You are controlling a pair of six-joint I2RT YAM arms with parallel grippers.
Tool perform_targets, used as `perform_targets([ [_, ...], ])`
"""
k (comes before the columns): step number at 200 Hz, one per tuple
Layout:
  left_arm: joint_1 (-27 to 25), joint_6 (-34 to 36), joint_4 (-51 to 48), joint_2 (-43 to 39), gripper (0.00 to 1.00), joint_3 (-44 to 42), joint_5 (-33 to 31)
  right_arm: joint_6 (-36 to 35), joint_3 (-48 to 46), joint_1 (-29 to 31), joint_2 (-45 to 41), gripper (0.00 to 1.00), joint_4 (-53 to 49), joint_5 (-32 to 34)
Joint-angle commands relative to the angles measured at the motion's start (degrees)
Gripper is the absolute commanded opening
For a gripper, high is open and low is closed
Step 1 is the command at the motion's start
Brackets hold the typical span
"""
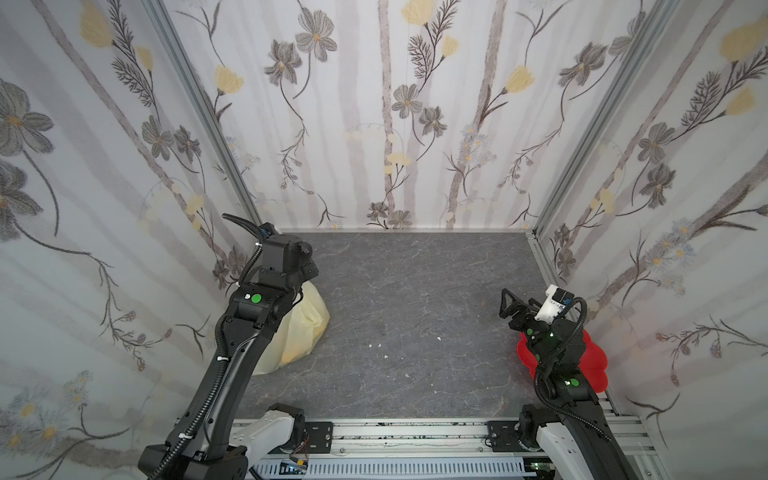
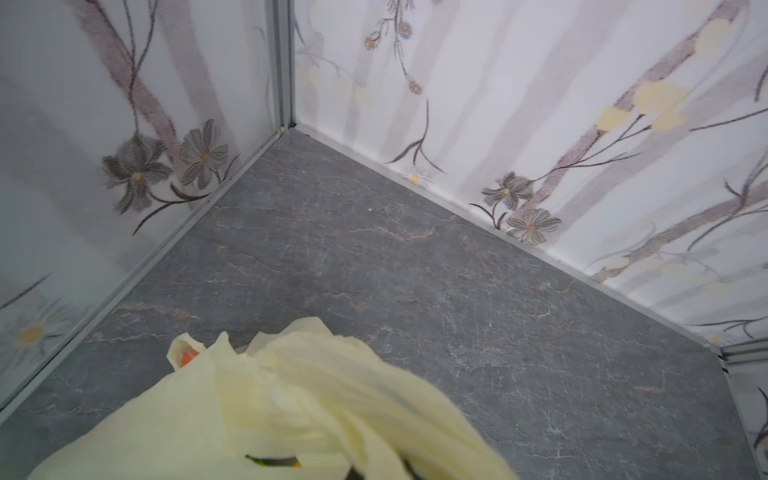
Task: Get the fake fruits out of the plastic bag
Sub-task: 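Reach the left gripper to the yellow bag's handles and grasp them, then lift the bag with the left gripper toward the table center while the right gripper approaches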
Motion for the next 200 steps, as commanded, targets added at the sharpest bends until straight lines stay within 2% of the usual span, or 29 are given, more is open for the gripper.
perform_targets([
  [1, -3.56, 0.26, 2.32, 2.01, 0.0, 3.01, -4.33, 0.72, 0.3, 0.3, 0.05, 1.0, 0.21, -3.65],
  [22, -6.75, -2.41, 2.51, 3.87, 0.0, 4.94, -5.48, 1.09, 0.48, 2.48, 0.9, 1.0, 0.95, -6.09],
  [40, -10.09, -5.87, 3.21, 6.02, 0.0, 5.89, -6.54, 0.92, 1.16, 7.09, 2.65, 1.0, 2.07, -5.82],
  [66, -14.87, -9.5, 9.04, 9.68, 0.0, 5.64, -4.52, 0.74, 2.38, 16.63, 6.58, 1.0, 5.5, -2.13],
  [81, -18.0, -8.69, 12.84, 12.97, 0.0, 7.23, -2.29, 0.29, 3.76, 22.23, 9.47, 1.0, 6.64, 1.31],
  [100, -22.47, -3.0, 13.07, 20.04, 0.0, 14.81, -1.86, 0.38, 5.66, 26.08, 12.49, 1.0, 6.45, 5.11],
  [132, -26.21, 12.35, 11.29, 31.37, 0.0, 30.47, 3.59, 0.57, 7.18, 26.7, 12.85, 1.0, 3.57, 9.87],
  [161, -28.94, 24.98, 5.27, 37.35, 0.0, 43.07, 1.96, -0.73, 7.8, 26.7, 9.19, 1.0, -0.41, 14.82],
  [178, -29.7, 31.6, 3.3, 37.49, 0.0, 45.52, 1.28, -1.91, 8.28, 26.62, 6.62, 1.0, -2.71, 17.69],
  [200, -29.74, 39.62, 3.15, 35.29, 0.0, 43.32, 2.25, -3.23, 9.27, 26.6, 4.01, 1.0, -4.76, 19.85],
])
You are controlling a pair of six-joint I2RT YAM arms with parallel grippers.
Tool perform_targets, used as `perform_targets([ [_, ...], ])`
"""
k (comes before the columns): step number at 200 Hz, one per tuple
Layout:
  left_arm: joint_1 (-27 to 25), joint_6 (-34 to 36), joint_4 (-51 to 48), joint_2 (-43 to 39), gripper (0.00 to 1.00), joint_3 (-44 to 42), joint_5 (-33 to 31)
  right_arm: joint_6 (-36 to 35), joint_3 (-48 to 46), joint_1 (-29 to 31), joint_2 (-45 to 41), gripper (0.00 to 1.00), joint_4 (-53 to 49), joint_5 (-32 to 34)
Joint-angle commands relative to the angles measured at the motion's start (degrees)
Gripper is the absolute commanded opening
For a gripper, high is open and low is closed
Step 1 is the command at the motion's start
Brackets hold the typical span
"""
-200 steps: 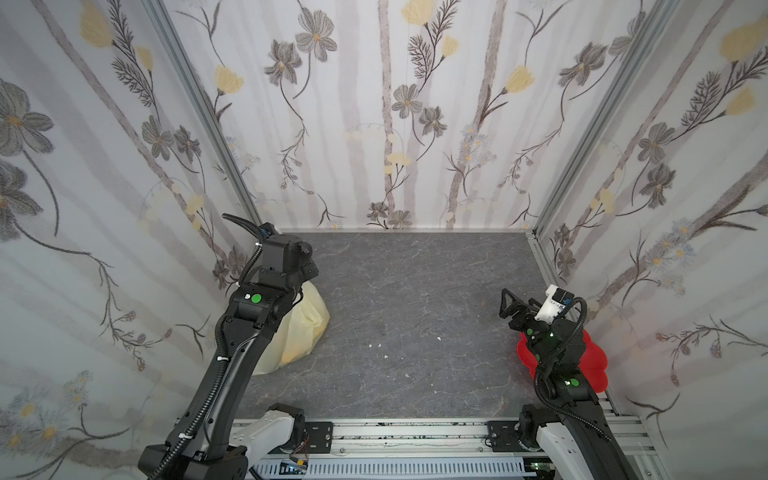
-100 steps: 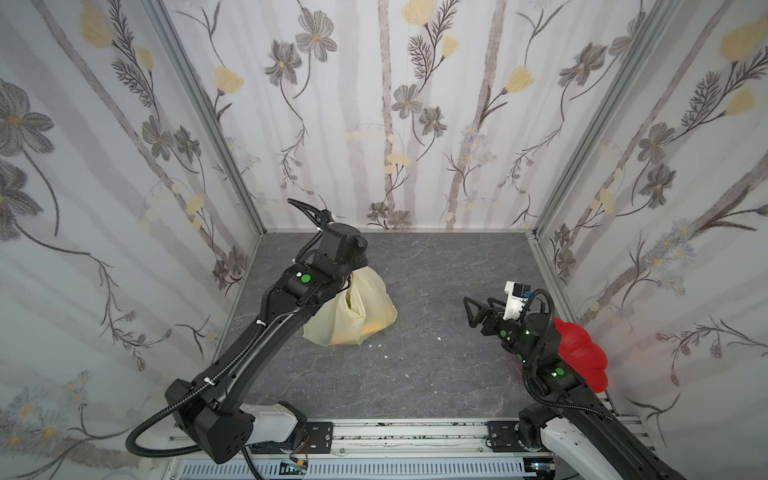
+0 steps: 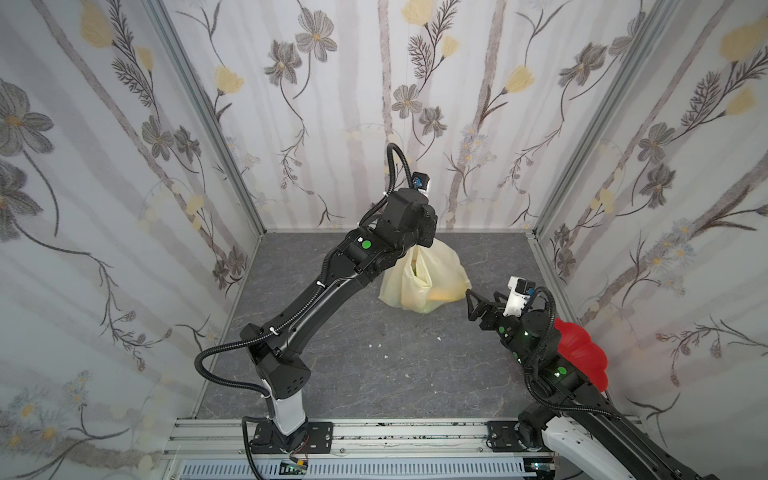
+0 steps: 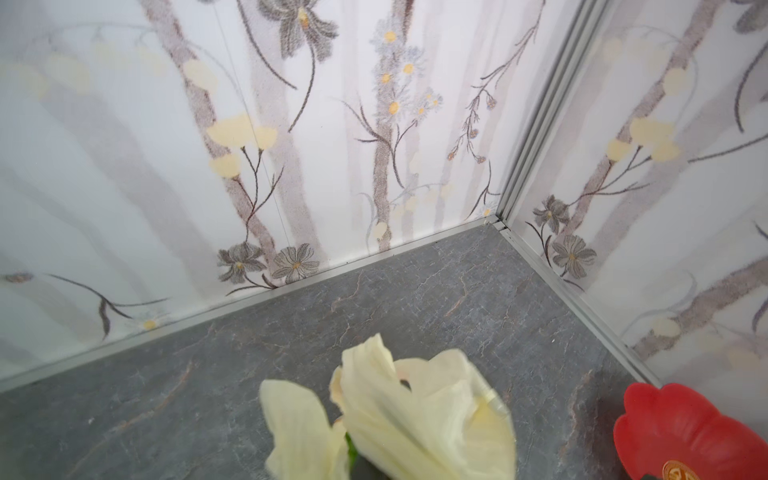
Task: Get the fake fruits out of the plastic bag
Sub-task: 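Lift the bag with the left gripper toward the table center while the right gripper approaches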
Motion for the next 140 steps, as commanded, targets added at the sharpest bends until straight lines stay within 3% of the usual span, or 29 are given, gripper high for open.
perform_targets([
  [1, 0.1, 14.19, -0.55, -1.91, 0.0, -0.89, -0.17, -2.31, 1.44, -0.02, -2.23, 1.0, -3.05, 5.21],
  [61, 0.91, 31.69, -0.5, -1.44, 0.0, -5.21, 10.73, -3.44, 4.22, 0.0, -4.04, 1.0, -3.88, 6.46],
  [103, 4.02, 37.42, -0.49, 0.1, 0.0, -7.3, 23.84, -3.65, 3.99, 0.04, -2.05, 1.0, -2.24, 3.98],
  [140, 5.59, 38.82, -0.42, 0.14, 0.0, -8.97, 28.79, -6.98, 5.12, 0.01, 3.48, 1.0, 1.58, -3.35],
])
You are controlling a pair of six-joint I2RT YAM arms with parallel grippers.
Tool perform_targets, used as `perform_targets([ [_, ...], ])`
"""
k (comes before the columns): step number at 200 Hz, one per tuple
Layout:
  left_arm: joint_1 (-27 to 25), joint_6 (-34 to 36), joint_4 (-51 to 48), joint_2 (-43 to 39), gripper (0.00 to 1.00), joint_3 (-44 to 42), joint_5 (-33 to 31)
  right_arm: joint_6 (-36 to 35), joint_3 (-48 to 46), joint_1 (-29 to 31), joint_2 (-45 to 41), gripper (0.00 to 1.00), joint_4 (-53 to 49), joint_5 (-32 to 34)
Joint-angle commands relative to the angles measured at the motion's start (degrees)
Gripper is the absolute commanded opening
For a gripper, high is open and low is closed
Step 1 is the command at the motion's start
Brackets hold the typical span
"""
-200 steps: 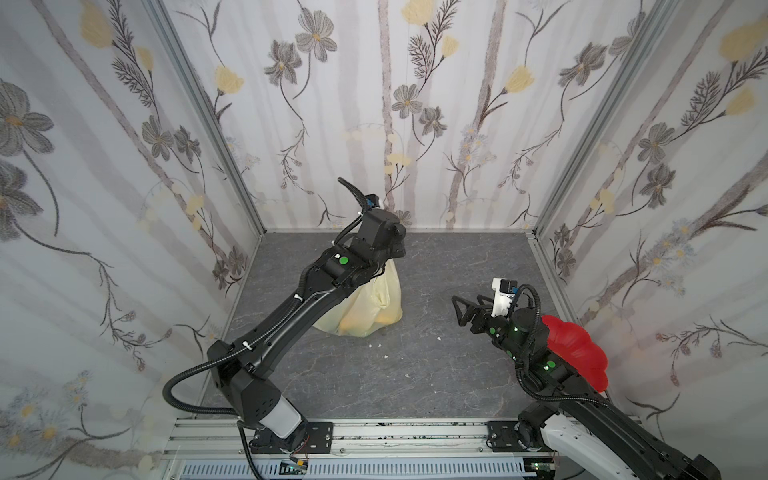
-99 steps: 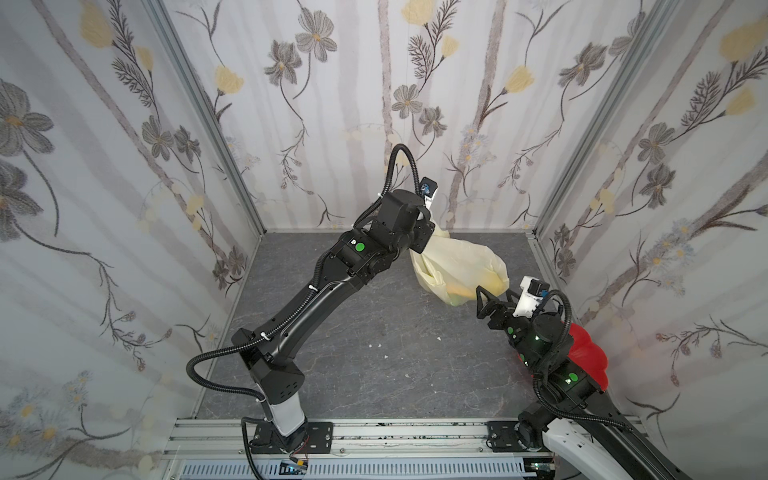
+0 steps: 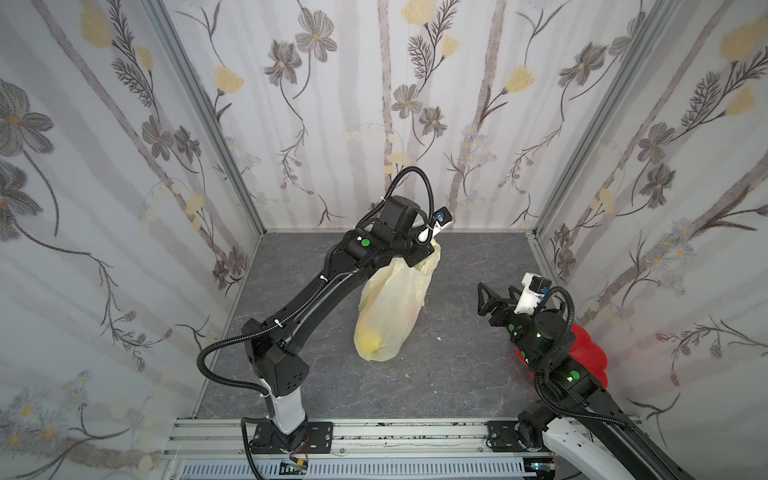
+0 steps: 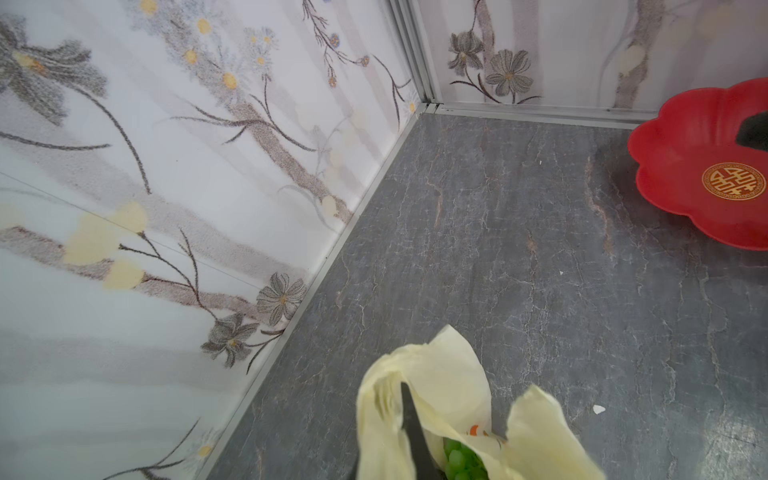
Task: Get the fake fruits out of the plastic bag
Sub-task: 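Lift the bag with the left gripper toward the table center while the right gripper approaches, then grasp the other bag handle with the right gripper while the left gripper holds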
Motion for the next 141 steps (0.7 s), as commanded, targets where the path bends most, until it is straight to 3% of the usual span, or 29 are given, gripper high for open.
perform_targets([
  [1, 0.57, 3.71, 1.98, -0.2, 0.0, -1.36, 7.1, -3.17, 1.55, 0.03, 3.93, 1.0, 4.2, -6.68],
  [30, 1.01, 3.78, 2.02, -1.38, 0.05, -3.52, 6.78, -6.24, 4.68, -0.1, 10.87, 1.0, 4.58, -10.98],
  [60, 1.58, 0.05, 2.35, -3.5, 0.28, -6.16, 3.37, -8.16, 7.64, -0.02, 16.36, 1.0, 6.29, -17.57],
  [89, 1.8, -4.75, 3.73, -7.0, 0.38, -9.98, 0.41, -9.08, 9.02, 0.63, 19.08, 1.0, 9.21, -23.15],
  [117, 1.81, -9.33, 10.43, -14.74, 0.52, -20.79, -1.44, -10.01, 10.83, 2.83, 22.23, 1.0, 10.51, -24.84],
  [141, 1.96, -13.26, 20.36, -24.24, 0.73, -32.49, -6.02, -10.12, 13.66, 4.13, 25.38, 1.0, 10.27, -23.82],
])
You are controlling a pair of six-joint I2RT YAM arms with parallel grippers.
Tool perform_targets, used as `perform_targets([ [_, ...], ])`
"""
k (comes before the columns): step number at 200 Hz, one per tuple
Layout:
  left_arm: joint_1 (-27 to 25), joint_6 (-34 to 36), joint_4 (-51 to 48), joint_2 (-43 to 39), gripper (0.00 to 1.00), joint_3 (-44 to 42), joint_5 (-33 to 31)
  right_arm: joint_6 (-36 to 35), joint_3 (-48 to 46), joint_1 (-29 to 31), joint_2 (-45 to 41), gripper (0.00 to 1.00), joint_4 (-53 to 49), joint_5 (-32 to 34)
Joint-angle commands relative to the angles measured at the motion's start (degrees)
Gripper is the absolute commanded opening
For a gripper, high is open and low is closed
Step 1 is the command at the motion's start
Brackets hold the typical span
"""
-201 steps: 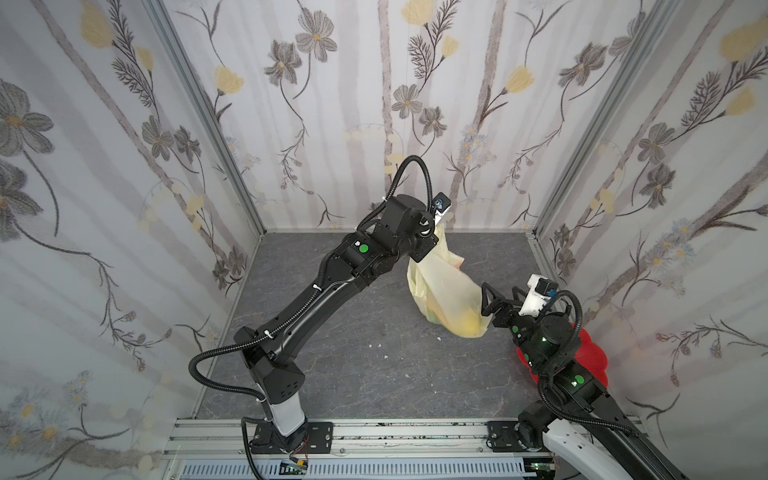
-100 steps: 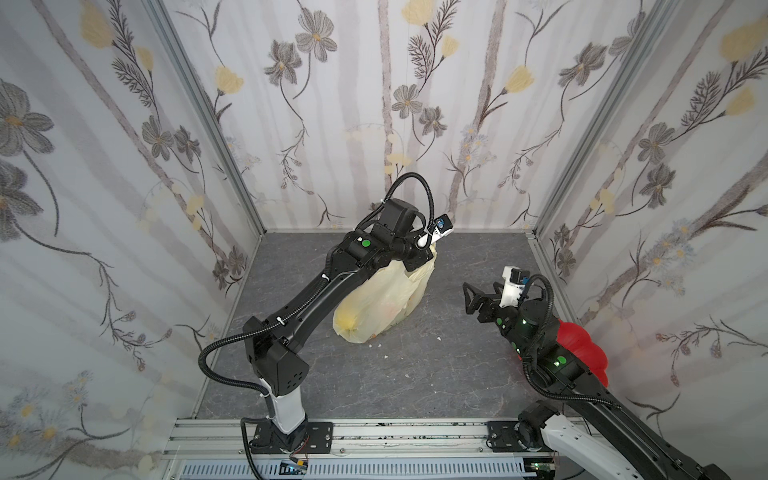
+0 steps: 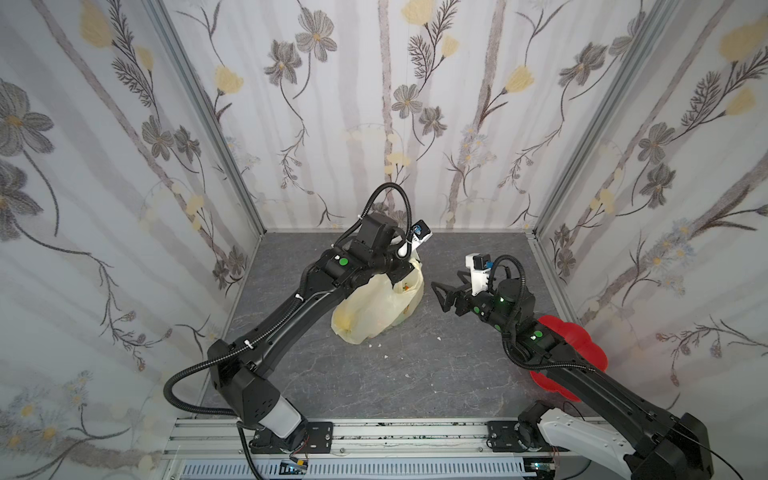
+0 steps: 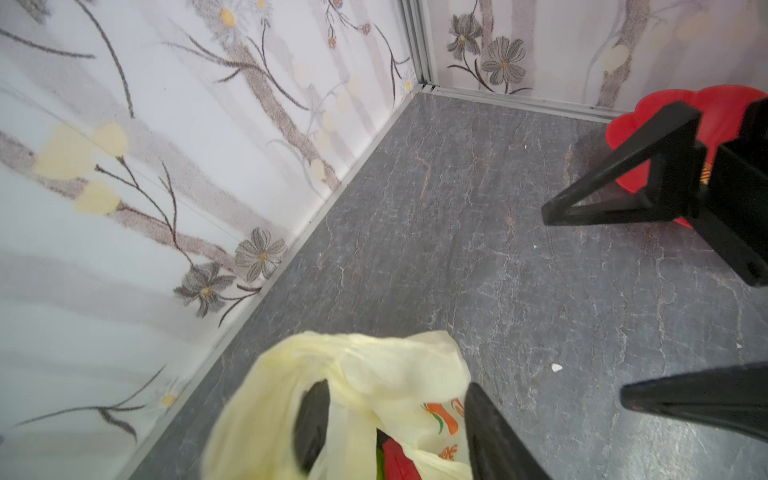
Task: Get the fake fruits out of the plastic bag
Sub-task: 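Grasp the other bag handle with the right gripper while the left gripper holds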
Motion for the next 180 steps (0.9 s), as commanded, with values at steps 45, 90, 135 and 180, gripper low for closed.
perform_targets([
  [45, 0.84, -10.99, 14.44, -15.53, 0.88, -16.21, -20.62, -1.52, 7.95, 4.87, 8.05, 1.0, 1.3, 1.76],
  [90, 1.47, -16.36, 13.31, -22.16, 0.94, -22.05, -25.39, -0.22, 11.56, 6.54, 11.59, 1.0, -0.46, 6.18],
  [135, 1.41, -21.03, 5.09, -23.91, 0.96, -23.0, -26.04, -1.69, 14.05, 8.08, 12.9, 1.0, -0.93, 4.16],
  [180, 3.19, -25.84, -0.55, -23.67, 0.97, -24.86, -24.43, -3.46, 18.71, 10.06, 16.97, 1.0, -3.67, 8.91],
])
